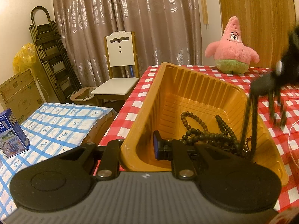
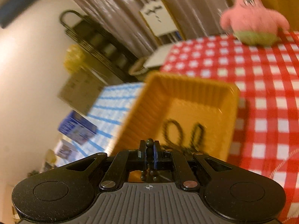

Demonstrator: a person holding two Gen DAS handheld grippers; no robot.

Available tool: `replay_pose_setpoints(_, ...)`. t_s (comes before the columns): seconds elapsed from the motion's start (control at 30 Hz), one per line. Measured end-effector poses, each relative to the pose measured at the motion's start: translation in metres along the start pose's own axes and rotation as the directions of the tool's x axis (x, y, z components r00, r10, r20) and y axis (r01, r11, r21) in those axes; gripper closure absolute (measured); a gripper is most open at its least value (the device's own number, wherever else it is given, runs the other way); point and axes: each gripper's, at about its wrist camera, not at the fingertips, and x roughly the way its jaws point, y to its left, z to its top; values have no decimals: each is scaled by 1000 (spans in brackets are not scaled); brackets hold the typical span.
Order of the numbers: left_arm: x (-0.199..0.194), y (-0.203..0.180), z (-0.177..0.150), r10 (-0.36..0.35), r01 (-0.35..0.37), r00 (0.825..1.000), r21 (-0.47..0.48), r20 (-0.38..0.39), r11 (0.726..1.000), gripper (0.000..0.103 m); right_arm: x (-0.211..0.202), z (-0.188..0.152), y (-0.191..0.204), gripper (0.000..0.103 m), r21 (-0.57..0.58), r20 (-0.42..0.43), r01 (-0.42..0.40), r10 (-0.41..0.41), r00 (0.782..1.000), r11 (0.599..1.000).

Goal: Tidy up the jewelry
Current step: 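Lower the green bead necklace into the tray and open the right tool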

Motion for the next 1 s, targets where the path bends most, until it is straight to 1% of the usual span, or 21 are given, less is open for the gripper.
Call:
replay_pose_setpoints(0.07, 0, 0, 0, 0, 0, 1000, 1, 0, 1000, 87, 12, -7, -11, 96, 19, -26, 25, -24, 999, 1000)
replay_pose_setpoints(0.17, 0, 2, 0, 0, 0, 1000, 1, -2, 1000, 87, 24, -14, -14, 96, 9, -42, 76, -76, 996, 997)
replay_pose_setpoints(0.2, 0, 2, -1, 0, 0, 1000, 1, -3, 1000, 87, 26, -17, -14, 96, 3, -38, 81, -81, 996, 997)
replay_pose_setpoints(0.3, 1, 1, 0, 2, -2, 1000, 1, -5, 1000, 87, 21, -20, -7, 96, -25, 8, 57, -57, 998, 998)
replay_pose_setpoints(0.33, 2, 2, 0, 3, -3, 1000, 0, -6, 1000, 87, 21, -20, -5, 96, -32, 21, 66, -66, 998, 997)
replay_pose_setpoints(0.4, 2, 2, 0, 3, -3, 1000, -1, -7, 1000, 87, 23, -23, 3, 95, -68, 31, 114, -113, 993, 991)
replay_pose_setpoints(0.47, 2, 2, 0, 4, -4, 1000, 2, -7, 1000, 87, 31, -28, 3, 79, -115, -8, 166, -168, 986, 979)
replay_pose_setpoints(0.5, 2, 2, 0, 5, -5, 1000, 0, -8, 1000, 87, 32, -31, 3, 57, -129, -16, 184, -188, 982, 974)
replay_pose_setpoints(0.53, 2, 3, 0, 6, -6, 1000, -2, -9, 1000, 87, 30, -35, 1, 47, -138, -13, 193, -196, 980, 971)
replay_pose_setpoints(0.6, 2, 2, 0, 8, -8, 1000, -2, -10, 1000, 87, 24, -43, -3, 47, -137, 11, 192, -192, 981, 972)
replay_pose_setpoints(0.77, 2, 3, -1, 7, -7, 1000, -1, -10, 1000, 87, 5, -55, -14, 47, -117, 20, 194, -193, 981, 974)
replay_pose_setpoints(0.87, 1, 4, -1, 8, -8, 1000, 1, -10, 1000, 87, -12, -64, -17, 47, -119, 38, 220, -217, 976, 968)
replay_pose_setpoints(1.0, 2, 4, 0, 10, -10, 1000, 0, -14, 1000, 87, -31, -74, -30, 47, -97, 50, 277, -273, 961, 956)
